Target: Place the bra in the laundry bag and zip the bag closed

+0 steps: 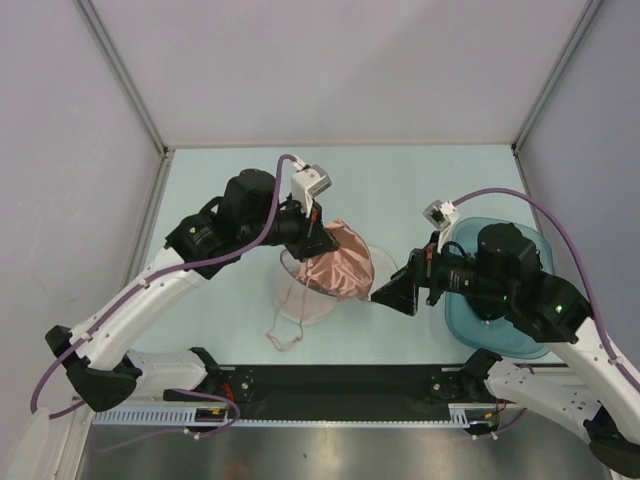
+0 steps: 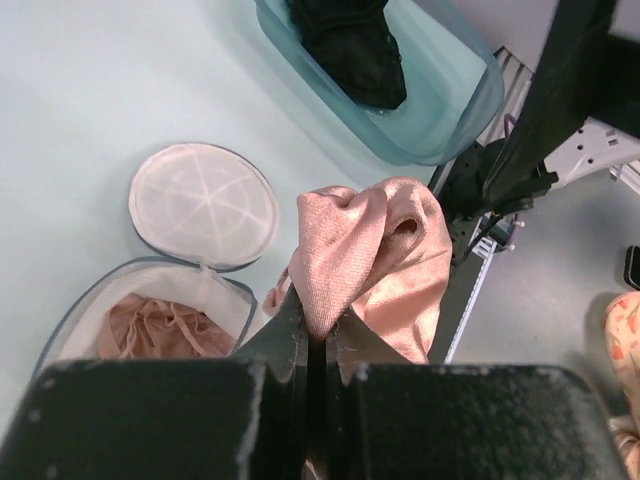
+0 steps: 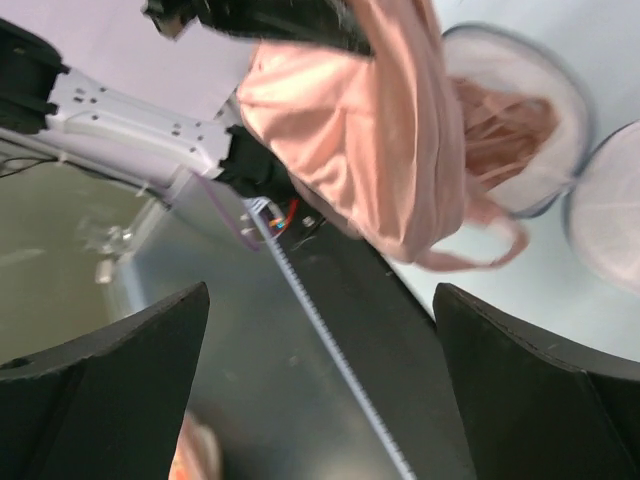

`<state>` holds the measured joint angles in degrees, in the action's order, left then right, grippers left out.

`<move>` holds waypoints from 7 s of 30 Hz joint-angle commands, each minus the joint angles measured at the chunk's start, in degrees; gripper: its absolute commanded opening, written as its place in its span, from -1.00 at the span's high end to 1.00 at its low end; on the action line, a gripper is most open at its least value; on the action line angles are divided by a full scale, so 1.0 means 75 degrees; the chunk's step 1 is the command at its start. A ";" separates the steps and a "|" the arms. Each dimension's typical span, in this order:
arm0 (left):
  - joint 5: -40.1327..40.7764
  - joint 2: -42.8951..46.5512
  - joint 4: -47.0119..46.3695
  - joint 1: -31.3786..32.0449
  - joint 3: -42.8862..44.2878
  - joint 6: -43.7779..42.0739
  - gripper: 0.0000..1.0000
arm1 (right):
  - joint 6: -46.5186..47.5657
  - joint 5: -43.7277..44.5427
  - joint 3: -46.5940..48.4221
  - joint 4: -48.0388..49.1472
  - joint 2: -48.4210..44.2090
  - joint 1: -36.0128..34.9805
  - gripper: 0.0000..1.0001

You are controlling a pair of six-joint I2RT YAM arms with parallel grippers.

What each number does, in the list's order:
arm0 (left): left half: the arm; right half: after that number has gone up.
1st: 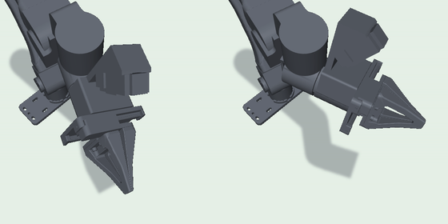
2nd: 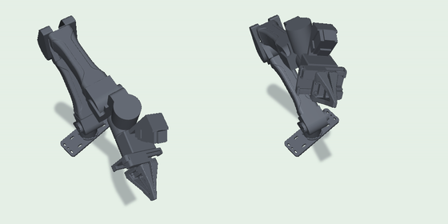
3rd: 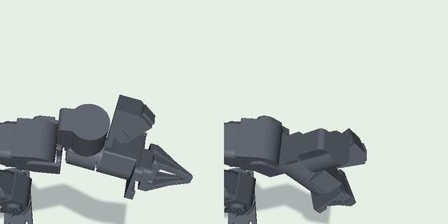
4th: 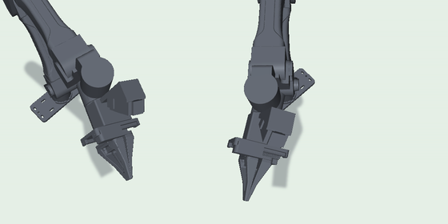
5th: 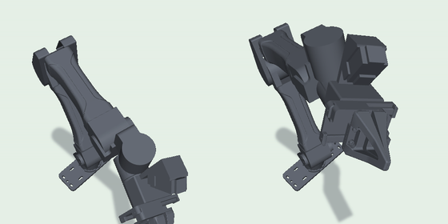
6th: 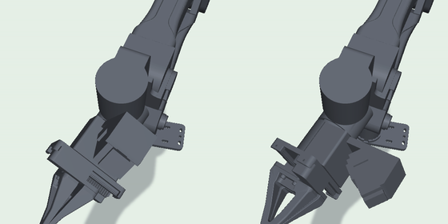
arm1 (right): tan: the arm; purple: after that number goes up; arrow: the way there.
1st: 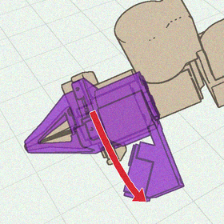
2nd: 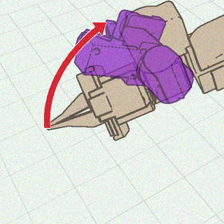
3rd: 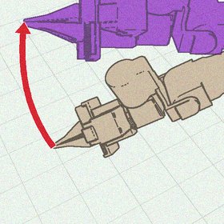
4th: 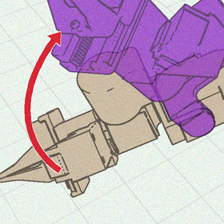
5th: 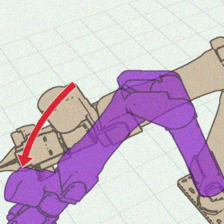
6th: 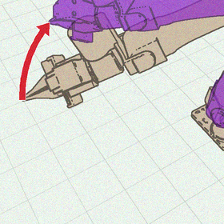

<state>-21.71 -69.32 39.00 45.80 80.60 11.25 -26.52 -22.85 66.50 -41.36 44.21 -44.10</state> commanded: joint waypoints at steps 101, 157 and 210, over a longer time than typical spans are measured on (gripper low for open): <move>0.1524 0.1554 -0.3314 0.0034 -0.1523 0.5332 1.00 | -0.2875 0.8074 -0.5562 1.1338 -0.0656 -0.4562 -0.99; -0.0655 0.1977 -0.1884 -0.0001 -0.0164 0.1537 1.00 | -0.2647 0.1433 -0.2069 0.2677 -0.2027 -0.2160 -0.99; -0.3702 0.0313 -0.1052 0.0116 -0.0316 0.1735 1.00 | -0.2276 -0.0880 -0.1917 0.4484 -0.0457 -0.1656 -0.79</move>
<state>-45.89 -66.48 31.11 46.15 79.22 25.39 -46.41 -29.43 49.34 -5.96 41.17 -56.40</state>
